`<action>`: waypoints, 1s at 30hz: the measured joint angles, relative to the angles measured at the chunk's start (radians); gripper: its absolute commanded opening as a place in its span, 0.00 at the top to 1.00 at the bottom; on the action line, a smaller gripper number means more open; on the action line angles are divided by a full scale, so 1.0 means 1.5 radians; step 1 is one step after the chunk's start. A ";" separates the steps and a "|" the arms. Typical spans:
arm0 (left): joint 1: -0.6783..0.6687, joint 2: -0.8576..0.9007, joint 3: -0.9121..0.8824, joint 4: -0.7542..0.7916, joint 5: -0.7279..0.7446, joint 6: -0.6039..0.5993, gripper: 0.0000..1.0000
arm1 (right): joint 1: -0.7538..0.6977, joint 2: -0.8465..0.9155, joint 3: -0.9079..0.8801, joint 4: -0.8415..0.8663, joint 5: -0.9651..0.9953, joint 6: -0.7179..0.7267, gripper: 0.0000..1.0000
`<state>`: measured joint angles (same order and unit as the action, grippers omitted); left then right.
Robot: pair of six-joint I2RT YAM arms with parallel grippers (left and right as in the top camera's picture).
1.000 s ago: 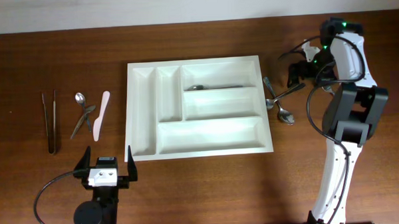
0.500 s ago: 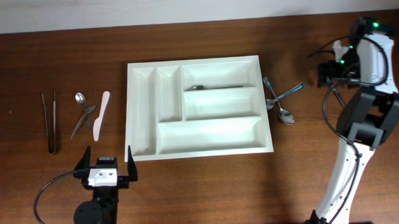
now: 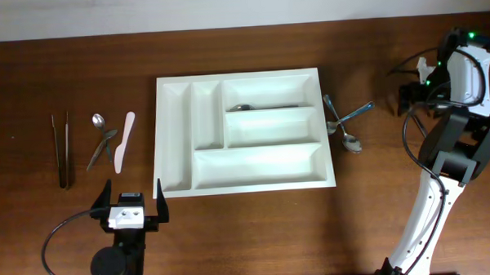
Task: Pack container
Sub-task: 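Move the right gripper to a steel fork and grasp it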
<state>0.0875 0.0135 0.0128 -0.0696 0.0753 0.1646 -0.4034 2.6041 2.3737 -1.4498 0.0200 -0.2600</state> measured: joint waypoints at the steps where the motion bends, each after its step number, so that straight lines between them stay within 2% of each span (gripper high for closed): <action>1: 0.000 0.000 0.000 0.000 0.000 0.000 0.01 | 0.000 0.000 -0.012 0.002 0.000 -0.001 0.06; 7: 0.000 0.000 0.000 0.000 0.000 0.000 0.01 | 0.000 -0.015 -0.052 0.032 0.007 -0.001 0.10; 16: 0.000 0.000 0.000 0.000 0.000 0.000 0.01 | 0.000 -0.042 -0.104 0.082 0.002 -0.006 0.33; 20: 0.000 0.000 0.000 0.000 0.000 0.000 0.01 | 0.000 -0.049 -0.117 0.093 0.001 -0.010 0.52; 26: 0.000 0.000 0.000 0.000 0.000 0.000 0.01 | 0.000 -0.050 -0.119 0.095 0.001 -0.012 0.62; 30: 0.000 0.000 0.000 0.000 0.000 0.000 0.01 | 0.000 -0.051 -0.119 0.097 0.001 -0.015 0.76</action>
<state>0.0875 0.0135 0.0128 -0.0696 0.0753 0.1650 -0.4034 2.5282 2.1948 -1.3037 0.0208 -0.2825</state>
